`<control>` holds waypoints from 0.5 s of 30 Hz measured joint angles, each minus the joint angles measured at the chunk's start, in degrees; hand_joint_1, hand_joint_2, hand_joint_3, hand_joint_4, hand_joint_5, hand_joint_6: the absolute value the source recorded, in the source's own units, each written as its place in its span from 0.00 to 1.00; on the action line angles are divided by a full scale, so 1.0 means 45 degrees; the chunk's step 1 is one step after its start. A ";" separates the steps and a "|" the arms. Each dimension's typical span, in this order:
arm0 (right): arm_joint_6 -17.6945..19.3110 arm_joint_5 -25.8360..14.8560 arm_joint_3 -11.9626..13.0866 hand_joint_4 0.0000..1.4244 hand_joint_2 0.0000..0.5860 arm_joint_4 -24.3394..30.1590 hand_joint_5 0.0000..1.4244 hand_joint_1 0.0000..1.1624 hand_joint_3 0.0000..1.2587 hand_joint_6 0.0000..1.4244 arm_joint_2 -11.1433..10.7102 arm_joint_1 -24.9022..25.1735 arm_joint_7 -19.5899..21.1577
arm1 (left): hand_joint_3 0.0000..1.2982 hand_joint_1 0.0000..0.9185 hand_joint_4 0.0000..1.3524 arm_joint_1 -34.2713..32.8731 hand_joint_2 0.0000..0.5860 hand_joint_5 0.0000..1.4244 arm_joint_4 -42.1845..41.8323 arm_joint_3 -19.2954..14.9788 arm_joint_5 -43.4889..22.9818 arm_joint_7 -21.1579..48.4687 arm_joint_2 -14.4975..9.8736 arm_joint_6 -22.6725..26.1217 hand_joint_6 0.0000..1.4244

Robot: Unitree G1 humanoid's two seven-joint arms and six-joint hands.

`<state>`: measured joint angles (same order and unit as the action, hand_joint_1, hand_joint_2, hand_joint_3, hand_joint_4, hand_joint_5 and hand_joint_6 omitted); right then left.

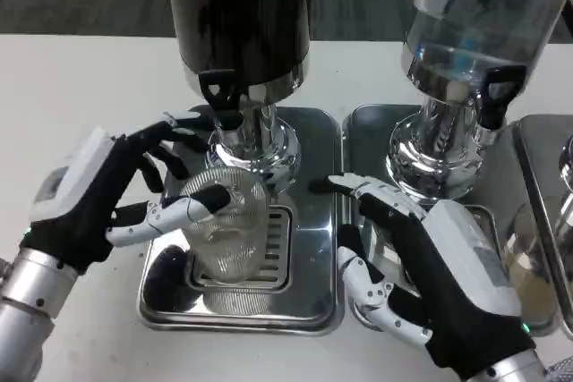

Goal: Grasp the cup under the faucet to collect the drink, then remove the cup.

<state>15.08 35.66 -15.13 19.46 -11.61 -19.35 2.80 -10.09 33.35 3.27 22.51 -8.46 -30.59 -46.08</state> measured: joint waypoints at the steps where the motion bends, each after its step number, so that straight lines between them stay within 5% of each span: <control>1: 0.0000 -0.0002 -0.0004 0.15 1.00 -0.0009 0.12 0.31 0.23 0.21 0.0002 0.0001 0.0000 | 0.28 0.12 0.29 0.0208 0.16 0.38 -0.0237 -0.0134 -0.0209 0.0050 -0.0096 -0.0036 0.54; 5: -0.0002 -0.0011 -0.0011 0.15 1.00 -0.0155 0.12 0.31 0.23 0.21 0.0018 -0.0005 0.0000 | 0.25 0.01 0.24 0.0705 0.19 0.28 -0.0750 -0.0643 -0.1137 0.0647 -0.0483 -0.0104 0.38; 11: -0.0004 0.0008 -0.0166 0.15 1.00 -0.0168 0.12 0.31 0.23 0.22 0.0043 -0.0042 0.0001 | 0.25 0.00 0.23 0.1147 0.19 0.26 -0.0777 -0.1428 -0.3381 0.2478 -0.0931 -0.0446 0.33; 15: -0.0004 0.0004 -0.0181 0.15 1.00 -0.0167 0.12 0.32 0.23 0.22 0.0036 -0.0135 0.0003 | 0.28 0.00 0.24 0.1010 0.18 0.26 -0.0606 -0.1939 -0.6422 0.5107 -0.1131 -0.0634 0.31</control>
<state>15.06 35.68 -15.94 18.71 -11.45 -19.96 2.81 -5.55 30.63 -5.46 -6.38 14.52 -35.68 -48.93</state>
